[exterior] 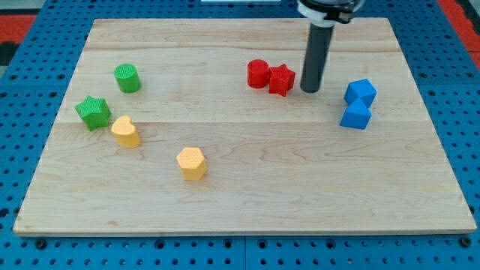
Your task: Slightly push the red star close to the red circle
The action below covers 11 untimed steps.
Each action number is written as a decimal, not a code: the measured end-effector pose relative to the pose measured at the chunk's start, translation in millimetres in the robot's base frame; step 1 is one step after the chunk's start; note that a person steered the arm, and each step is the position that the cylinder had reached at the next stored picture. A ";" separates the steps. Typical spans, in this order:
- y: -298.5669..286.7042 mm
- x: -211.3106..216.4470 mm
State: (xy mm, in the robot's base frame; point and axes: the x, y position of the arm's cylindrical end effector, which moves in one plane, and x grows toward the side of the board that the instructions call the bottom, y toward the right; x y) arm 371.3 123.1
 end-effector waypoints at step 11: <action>-59.2 -29.7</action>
